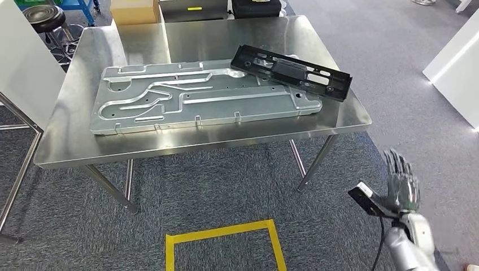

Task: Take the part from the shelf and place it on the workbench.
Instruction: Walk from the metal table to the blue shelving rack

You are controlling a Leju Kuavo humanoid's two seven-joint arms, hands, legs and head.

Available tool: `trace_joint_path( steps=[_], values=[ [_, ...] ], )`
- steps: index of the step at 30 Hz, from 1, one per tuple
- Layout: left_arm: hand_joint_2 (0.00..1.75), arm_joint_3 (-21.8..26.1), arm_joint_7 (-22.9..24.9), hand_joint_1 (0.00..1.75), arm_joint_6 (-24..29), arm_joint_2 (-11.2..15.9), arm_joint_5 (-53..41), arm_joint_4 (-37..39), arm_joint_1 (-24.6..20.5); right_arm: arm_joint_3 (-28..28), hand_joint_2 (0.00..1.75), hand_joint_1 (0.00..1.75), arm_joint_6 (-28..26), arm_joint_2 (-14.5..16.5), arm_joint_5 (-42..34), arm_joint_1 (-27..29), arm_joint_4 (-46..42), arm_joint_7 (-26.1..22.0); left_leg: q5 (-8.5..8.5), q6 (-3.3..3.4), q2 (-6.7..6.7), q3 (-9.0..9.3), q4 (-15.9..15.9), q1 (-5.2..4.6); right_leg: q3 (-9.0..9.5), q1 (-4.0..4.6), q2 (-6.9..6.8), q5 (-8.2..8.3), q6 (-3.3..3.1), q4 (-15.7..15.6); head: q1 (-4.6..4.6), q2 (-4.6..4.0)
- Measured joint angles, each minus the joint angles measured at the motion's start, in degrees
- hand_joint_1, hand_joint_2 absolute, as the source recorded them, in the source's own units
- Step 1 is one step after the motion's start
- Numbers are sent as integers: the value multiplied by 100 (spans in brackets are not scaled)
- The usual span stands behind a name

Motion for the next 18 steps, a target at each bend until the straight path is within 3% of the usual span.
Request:
trace_joint_path(
  steps=[2, 3, 5, 6, 7, 8, 10, 11, 12, 14, 15, 17, 18],
  values=[
    [0, 0, 18, 0, 10, 0, -9, 0, -4, -685, 0, 0, 541, 445, -745, 178, 306, -237, 105, -58, 17, -58, -3, -24, 549, 36, -4, -125, -78, -768, -7, 0],
    [0, -1, 36, 0, 13, 0, -18, 0, -5, -1024, 0, 0, 992, 627, -1258, 224, 512, -321, 150, -94, 30, -55, -17, -24, 681, 62, -2, -201, -115, -984, -13, 0],
    [0, -2, 84, 0, 10, 1, -43, 0, 1, -1744, 0, 0, 1985, 963, -2268, 316, 1000, -231, 240, -178, 51, -39, -70, -12, 677, 91, 6, -127, -198, -1076, -19, 0],
    [0, -3, 105, 0, 9, 1, -52, 0, 7, -2062, 0, 0, 2323, 1104, -2583, 369, 1212, -90, 192, -215, 55, -67, -51, -1, 630, 88, 0, -64, -244, -1095, -20, 0],
    [0, -3, 125, 0, 8, 2, -58, 0, 16, -2359, 0, 0, 2555, 1256, -2791, 428, 1414, 57, 36, -247, 58, -115, 41, 2, 561, 79, -4, 19, -293, -1110, -20, 0],
    [0, -4, 137, 0, 8, 3, -60, 0, 25, -2594, 0, 0, 2660, 1390, -2885, 485, 1577, 153, -232, -270, 60, -182, 234, 5, 476, 68, -6, 102, -331, -1123, -20, 0],
    [0, -4, 151, 0, 8, 6, -62, 0, 31, -2946, 0, 0, 2724, 1606, -2944, 576, 1838, 234, -907, -302, 63, -312, 903, 13, 283, 78, 1, 256, -375, -1119, -20, 0],
    [0, -4, 153, 0, 7, 8, -63, 0, 29, -3085, 0, 0, 2740, 1678, -2954, 606, 1942, 249, -1101, -313, 63, -335, 1251, 14, 175, 86, 4, 336, -381, -1112, -21, 0],
    [0, -5, 153, 0, 7, 12, -64, 0, 26, -3209, 0, 0, 2763, 1740, -2967, 624, 2040, 293, -1137, -318, 63, -298, 1504, 14, 60, 96, 5, 417, -382, -1099, -21, 0],
    [0, -6, 161, 0, 8, 24, -70, 0, 17, -3447, 0, 0, 2893, 1839, -3085, 636, 2216, 565, -836, -303, 64, 41, 1475, 9, -169, 109, 6, 564, -369, -1052, -22, 0],
    [0, -8, 171, 0, 11, 32, -79, -1, 7, -3567, 0, 0, 3023, 1894, -3251, 638, 2294, 835, -704, -282, 61, 351, 1186, 2, -265, 112, 8, 626, -356, -1015, -22, 0],
    [0, -21, 204, 0, 23, 47, -117, -3, -32, -3914, 0, 0, 3331, 2057, -3813, 651, 2435, 1539, -816, -221, 58, 1065, 298, -29, -389, 132, 11, 730, -314, -943, -22, 0],
    [0, -33, 221, 0, 28, 52, -140, -4, -51, -4135, 0, 0, 3431, 2159, -4084, 656, 2499, 1855, -937, -179, 58, 1296, -41, -45, -412, 138, 9, 787, -290, -926, -21, 0]
  ],
)
